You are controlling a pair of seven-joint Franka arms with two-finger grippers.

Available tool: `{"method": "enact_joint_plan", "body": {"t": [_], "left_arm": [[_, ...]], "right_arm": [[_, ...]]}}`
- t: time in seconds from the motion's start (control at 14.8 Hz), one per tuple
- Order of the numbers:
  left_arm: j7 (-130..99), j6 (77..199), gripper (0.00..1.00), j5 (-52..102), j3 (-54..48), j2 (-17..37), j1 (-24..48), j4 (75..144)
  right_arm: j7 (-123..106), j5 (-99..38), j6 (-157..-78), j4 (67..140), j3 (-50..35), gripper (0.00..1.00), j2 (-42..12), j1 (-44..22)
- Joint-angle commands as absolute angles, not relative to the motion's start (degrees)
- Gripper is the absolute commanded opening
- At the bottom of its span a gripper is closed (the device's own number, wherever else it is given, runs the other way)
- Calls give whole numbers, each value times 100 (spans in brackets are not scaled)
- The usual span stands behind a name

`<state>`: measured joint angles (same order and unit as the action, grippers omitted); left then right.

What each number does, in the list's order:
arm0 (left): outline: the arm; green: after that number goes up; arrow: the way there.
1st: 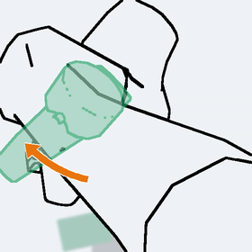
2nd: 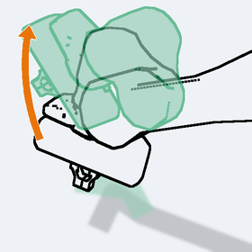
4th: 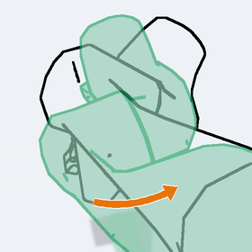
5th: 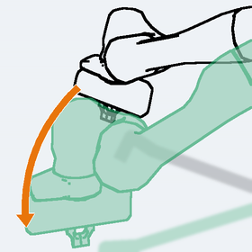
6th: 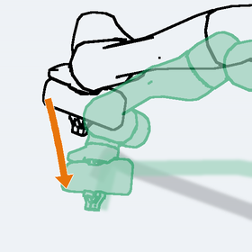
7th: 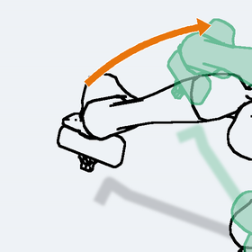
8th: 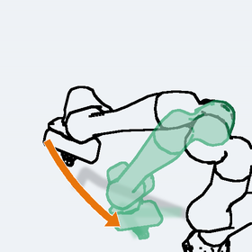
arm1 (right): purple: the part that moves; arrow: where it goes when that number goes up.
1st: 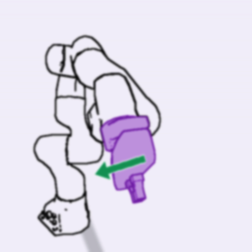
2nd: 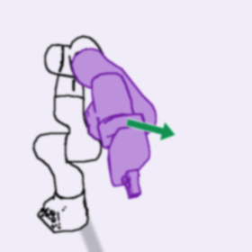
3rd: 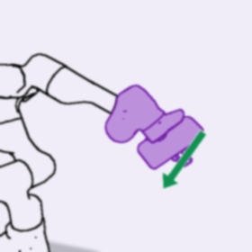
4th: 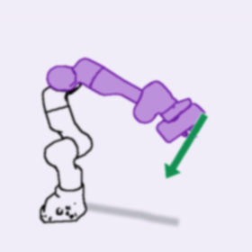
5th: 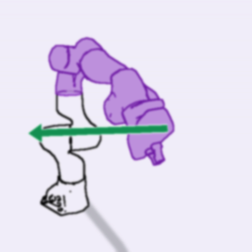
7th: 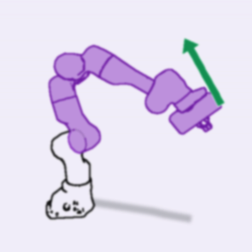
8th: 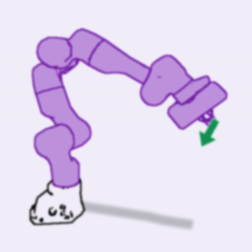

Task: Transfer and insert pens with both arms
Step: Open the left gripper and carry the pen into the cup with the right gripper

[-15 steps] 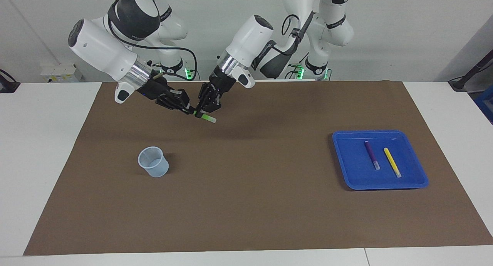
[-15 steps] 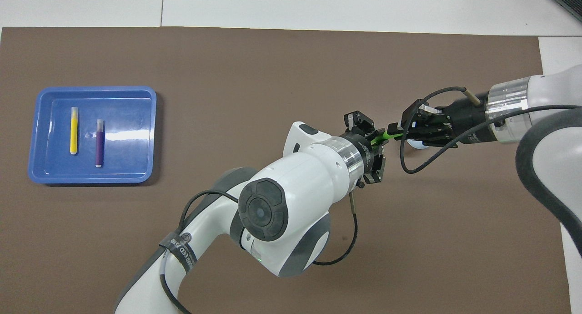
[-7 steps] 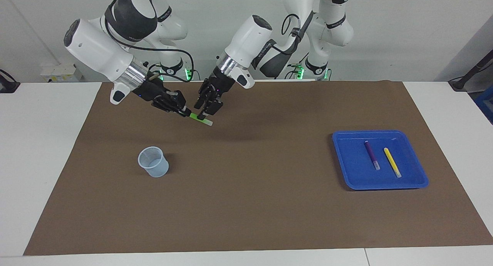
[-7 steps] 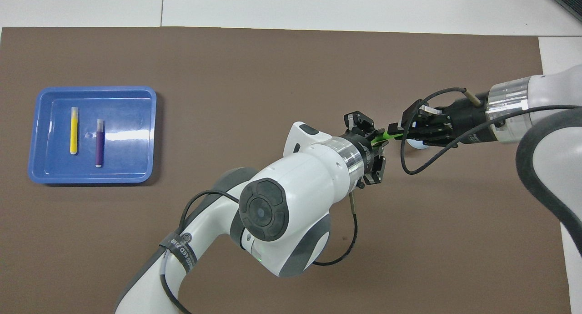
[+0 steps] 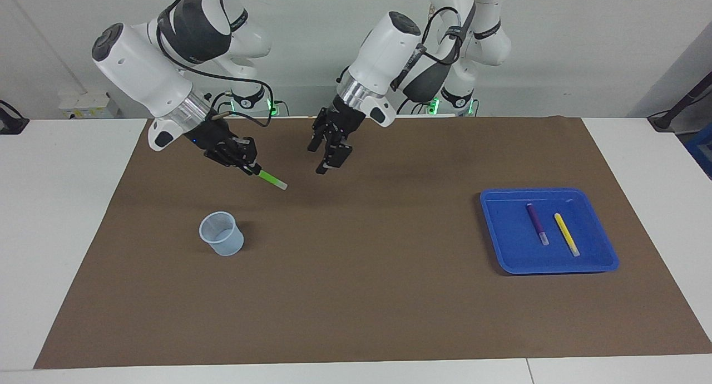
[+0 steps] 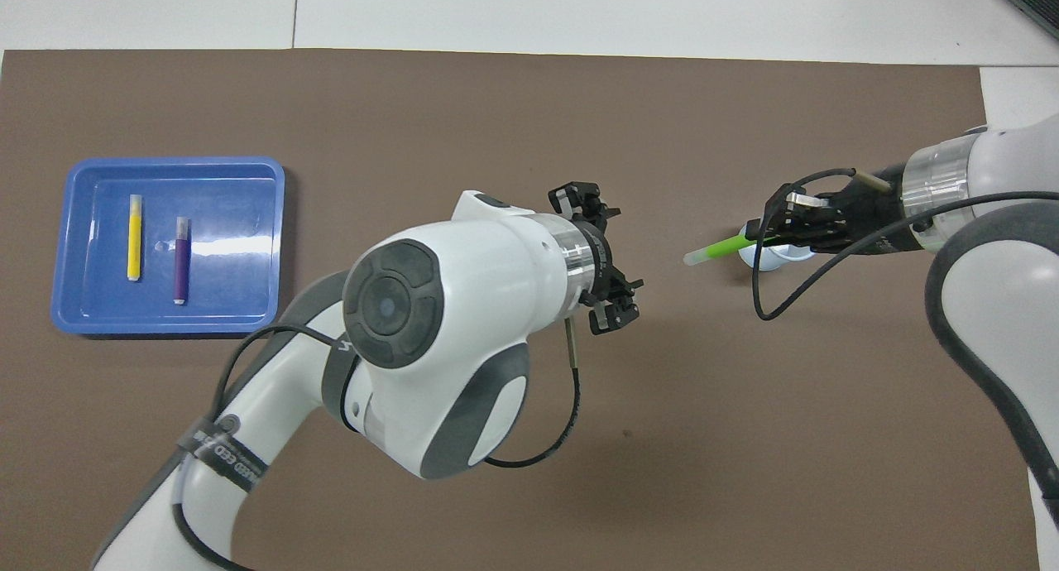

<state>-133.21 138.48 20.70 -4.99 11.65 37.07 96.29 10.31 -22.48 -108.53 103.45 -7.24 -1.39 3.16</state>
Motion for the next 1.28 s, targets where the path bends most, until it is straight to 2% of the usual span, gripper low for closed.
{"method": "enact_joint_plan", "body": {"t": [0.0,0.4,0.81,1.08,1.15,1.21], "left_arm": [[-13254,13667,100,2074,-475,1046,3482,9721],[-11788,13246,100,2048,-466,993,2902,9756],[-9672,12350,100,2039,-466,914,2225,9756],[-9421,12374,100,2039,-466,905,1942,9747],[-9431,12366,100,2039,-466,897,1925,9764],[-9422,12375,100,2039,-466,896,1916,9756]], "right_arm": [[433,-1445,-10898,10248,-765,0,-237,492],[-509,-115,-11425,10265,-765,0,-580,694],[-519,-79,-11812,10239,-773,0,-879,791],[-466,-79,-12067,10274,-765,0,-1072,747],[-457,-79,-12172,10309,-765,7,-1116,747],[-431,-79,-12216,10310,-765,36,-1160,747]]}}
